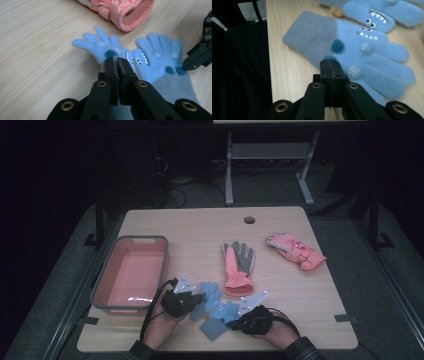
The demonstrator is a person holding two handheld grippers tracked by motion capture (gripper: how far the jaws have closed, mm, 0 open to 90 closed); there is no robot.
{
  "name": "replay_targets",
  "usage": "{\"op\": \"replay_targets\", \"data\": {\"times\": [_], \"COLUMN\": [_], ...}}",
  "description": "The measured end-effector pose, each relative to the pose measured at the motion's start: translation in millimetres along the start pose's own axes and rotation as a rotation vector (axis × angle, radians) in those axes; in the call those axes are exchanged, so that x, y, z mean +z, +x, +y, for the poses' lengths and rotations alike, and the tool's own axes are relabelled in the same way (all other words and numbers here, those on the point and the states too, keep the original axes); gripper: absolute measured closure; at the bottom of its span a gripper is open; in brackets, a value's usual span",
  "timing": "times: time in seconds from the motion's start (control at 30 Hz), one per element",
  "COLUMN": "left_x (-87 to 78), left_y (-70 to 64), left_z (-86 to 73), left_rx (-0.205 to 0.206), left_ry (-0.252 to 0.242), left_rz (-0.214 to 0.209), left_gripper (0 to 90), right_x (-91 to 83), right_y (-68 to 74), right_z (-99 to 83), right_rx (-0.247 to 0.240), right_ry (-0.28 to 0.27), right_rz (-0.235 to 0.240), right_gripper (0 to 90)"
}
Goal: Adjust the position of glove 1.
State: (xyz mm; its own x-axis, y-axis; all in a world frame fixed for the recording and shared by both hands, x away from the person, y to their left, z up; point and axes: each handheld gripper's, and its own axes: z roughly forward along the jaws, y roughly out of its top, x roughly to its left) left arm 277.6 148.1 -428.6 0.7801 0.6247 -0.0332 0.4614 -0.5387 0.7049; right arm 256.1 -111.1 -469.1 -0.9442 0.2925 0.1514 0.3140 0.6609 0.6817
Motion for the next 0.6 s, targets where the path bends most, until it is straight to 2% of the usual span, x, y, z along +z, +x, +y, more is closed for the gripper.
{"op": "replay_targets", "data": {"times": [0.13, 0.3, 0.43, 0.6], "left_x": [-1.4, -4.7, -6.9, -7.5], "left_y": [1.3, 1.5, -3.7, -17.4], "left_z": [-0.1, 1.7, 1.8, 2.0], "left_rx": [-0.005, -0.001, -0.005, 0.021], "left_ry": [-0.005, -0.022, -0.034, -0.034], "left_rz": [0.0, -0.021, -0.056, -0.095], "left_gripper": [86.9, 86.6, 86.2, 86.0], "right_x": [5.1, 9.8, 11.3, 12.1], "right_y": [-1.2, -4.8, -4.8, -6.9], "right_z": [4.4, 9.4, 11.2, 11.6], "right_rx": [-0.003, 0.009, 0.019, 0.008], "right_ry": [-0.008, -0.017, -0.019, -0.022], "right_rz": [0.005, 0.01, 0.006, -0.006], "right_gripper": [89.9, 89.9, 89.9, 89.9]}}
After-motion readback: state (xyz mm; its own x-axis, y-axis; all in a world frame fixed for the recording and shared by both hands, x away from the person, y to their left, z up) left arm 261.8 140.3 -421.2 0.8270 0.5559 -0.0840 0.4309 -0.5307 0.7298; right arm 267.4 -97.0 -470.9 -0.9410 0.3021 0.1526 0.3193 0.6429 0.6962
